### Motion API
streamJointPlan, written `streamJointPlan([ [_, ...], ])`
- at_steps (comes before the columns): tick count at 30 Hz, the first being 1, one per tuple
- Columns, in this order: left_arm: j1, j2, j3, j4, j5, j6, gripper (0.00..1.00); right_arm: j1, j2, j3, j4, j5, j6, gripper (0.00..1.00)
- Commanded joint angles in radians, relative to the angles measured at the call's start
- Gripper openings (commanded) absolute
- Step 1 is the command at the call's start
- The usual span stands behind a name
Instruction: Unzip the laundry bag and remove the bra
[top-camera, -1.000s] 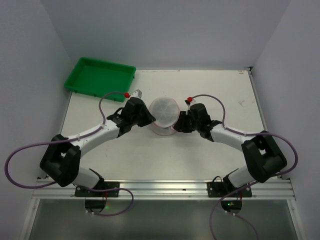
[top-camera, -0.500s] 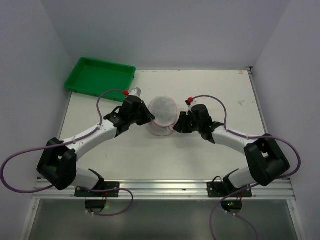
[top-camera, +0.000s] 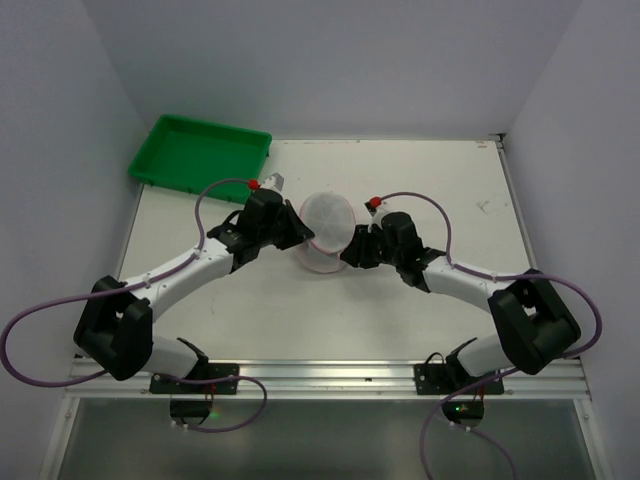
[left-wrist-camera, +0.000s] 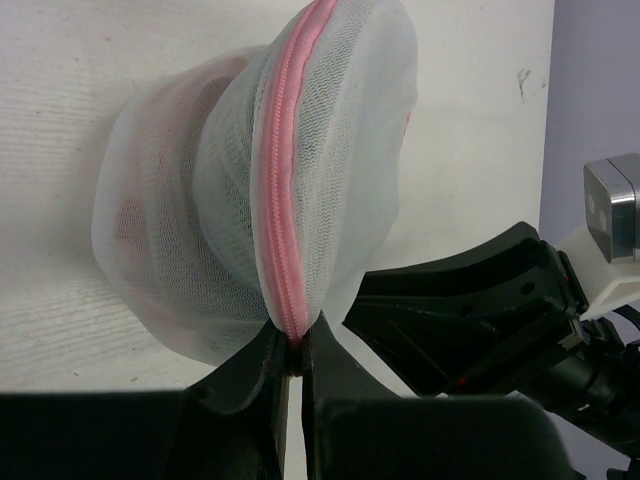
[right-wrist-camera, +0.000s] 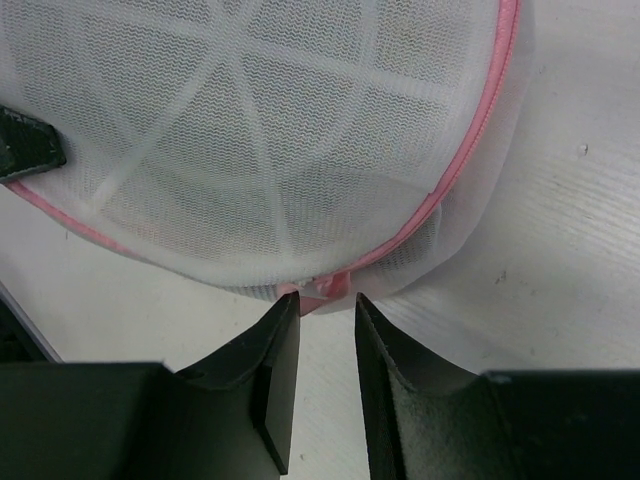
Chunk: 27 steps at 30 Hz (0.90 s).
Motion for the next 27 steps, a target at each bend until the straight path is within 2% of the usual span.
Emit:
streamJointPlan([
  [1,0.011,-0.036,0.048,0.032,0.047,-0.021,0.00,0.006,0.024,0.010,0.070,0.020,-0.013,0.30],
  [6,0.011,-0.064,0.040,0.013,0.049,-0.018,0.00,0.004,0.044,0.016,0.100,0.035,-0.015,0.29],
  [12,0.011,-0.095,0.037,-0.039,0.029,0.014,0.00,0.004,0.037,-0.004,0.145,0.057,-0.025,0.18],
  [20,0.011,-0.136,-0.038,0.031,0.151,0.031,0.00,-0.017,0.026,-0.011,0.187,0.025,-0.019,0.12],
  [24,0.014,-0.185,-0.073,0.093,0.202,0.036,0.00,-0.048,0.024,-0.028,0.233,-0.044,0.031,0.12],
  [27,0.026,-0.217,-0.105,0.147,0.199,0.031,0.00,-0.059,0.046,-0.027,0.262,-0.138,0.063,0.15],
])
